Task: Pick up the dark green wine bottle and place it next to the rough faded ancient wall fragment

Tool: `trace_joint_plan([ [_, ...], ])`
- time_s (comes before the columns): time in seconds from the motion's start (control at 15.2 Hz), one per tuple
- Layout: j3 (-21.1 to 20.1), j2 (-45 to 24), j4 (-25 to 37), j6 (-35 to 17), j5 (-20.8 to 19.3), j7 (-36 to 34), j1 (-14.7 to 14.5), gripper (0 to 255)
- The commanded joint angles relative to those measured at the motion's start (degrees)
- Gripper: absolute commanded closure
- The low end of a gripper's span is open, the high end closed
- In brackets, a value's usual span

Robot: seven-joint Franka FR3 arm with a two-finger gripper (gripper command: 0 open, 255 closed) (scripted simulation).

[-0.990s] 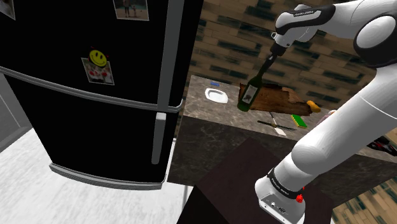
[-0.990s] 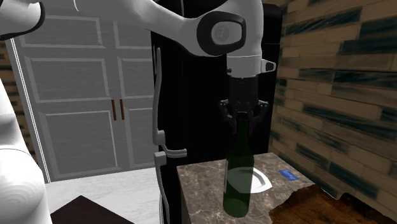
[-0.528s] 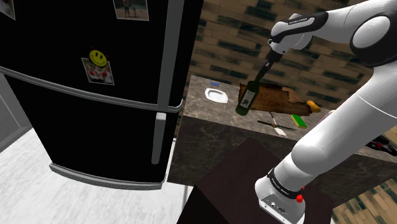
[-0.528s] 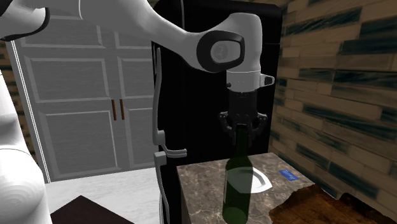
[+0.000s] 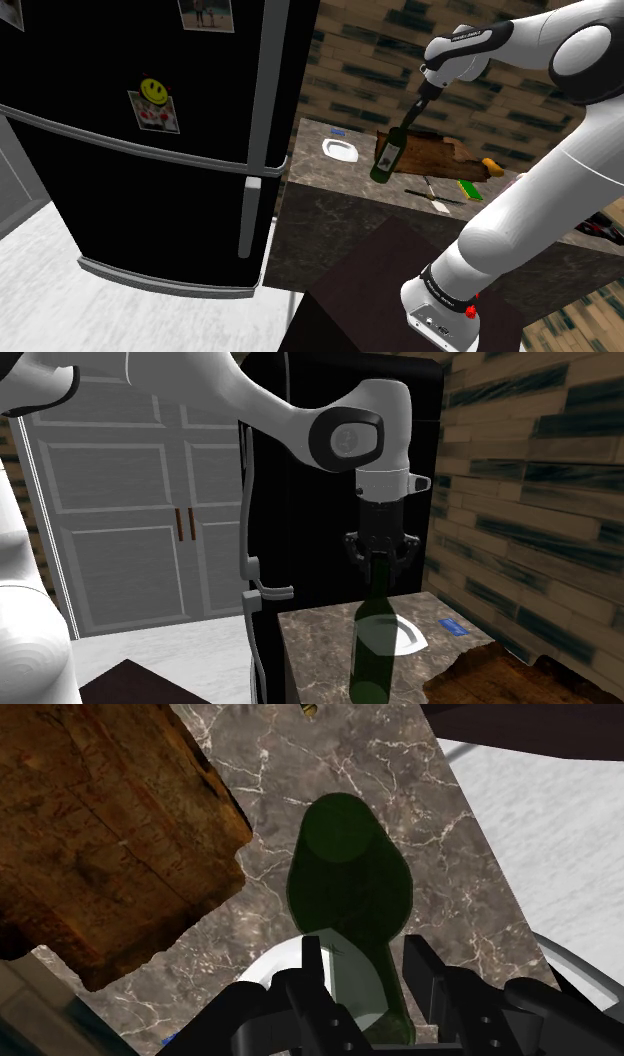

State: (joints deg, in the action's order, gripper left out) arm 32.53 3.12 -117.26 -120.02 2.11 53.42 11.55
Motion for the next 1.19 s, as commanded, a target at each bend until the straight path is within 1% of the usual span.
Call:
trace_joint_plan([
  [0.0,0.0,0.01,0.01,-0.01,0.0,0.0,0.0,0],
  [0.33,0.0,0.01,0.01,-0.02,0.0,0.0,0.0,0],
  [0.59,-0.34,2.6,4.82,6.96,-1.64,-1.17,0.0,0],
  [1.12,-0.35,2.6,4.81,6.95,-1.64,-1.17,0.0,0],
])
